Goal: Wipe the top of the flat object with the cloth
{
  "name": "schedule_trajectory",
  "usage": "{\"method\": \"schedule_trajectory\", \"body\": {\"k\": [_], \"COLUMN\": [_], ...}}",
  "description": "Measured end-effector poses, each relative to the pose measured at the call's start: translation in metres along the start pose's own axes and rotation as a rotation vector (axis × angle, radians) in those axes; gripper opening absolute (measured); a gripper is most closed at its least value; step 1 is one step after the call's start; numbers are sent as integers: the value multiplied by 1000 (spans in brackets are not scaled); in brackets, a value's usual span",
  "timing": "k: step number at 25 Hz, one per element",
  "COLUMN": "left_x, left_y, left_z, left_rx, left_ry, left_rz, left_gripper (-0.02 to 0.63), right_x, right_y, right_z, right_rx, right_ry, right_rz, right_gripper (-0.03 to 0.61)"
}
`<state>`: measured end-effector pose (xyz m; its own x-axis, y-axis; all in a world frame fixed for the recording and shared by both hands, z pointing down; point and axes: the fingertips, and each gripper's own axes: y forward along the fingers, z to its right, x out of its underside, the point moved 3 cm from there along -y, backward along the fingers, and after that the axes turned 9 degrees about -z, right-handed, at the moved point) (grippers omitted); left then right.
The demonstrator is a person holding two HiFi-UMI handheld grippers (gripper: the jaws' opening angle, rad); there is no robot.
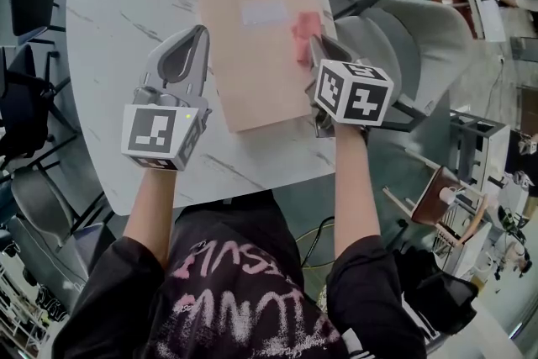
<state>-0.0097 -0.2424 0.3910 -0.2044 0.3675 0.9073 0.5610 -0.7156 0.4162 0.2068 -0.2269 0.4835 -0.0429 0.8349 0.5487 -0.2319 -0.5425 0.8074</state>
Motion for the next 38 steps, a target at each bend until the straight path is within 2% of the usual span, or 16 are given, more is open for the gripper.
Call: {"method": "schedule_trajectory", "body": {"k": [9, 12, 15, 24, 30, 38], "left_x": [-1, 0, 1, 4, 12, 12], "left_y": [-15, -24, -35, -70, -91, -85], "left_z": [-6, -12, -20, -42, -59, -43], "left_rx": [-32, -54, -77, -158, -215, -187], "left_ry": [-16, -11, -18, -30, -51, -37], "left_rz": [-2, 8, 15, 41, 39, 33], "left_gripper": [2, 2, 2, 2, 2, 2], "right_x": [-17, -24, -23, 1, 21, 34], "right_y": [-15, -19, -18, -6, -7, -8], "right_z": [-33, -59, -90, -168, -177, -165], "right_rx": [-58, -80, -140, -277, -293, -279], "right_ry": [-33, -90, -114, -190, -183, -167], "right_rz": [59, 79, 81, 23, 0, -17], "right_gripper": [52, 51, 52, 51, 52, 52]}}
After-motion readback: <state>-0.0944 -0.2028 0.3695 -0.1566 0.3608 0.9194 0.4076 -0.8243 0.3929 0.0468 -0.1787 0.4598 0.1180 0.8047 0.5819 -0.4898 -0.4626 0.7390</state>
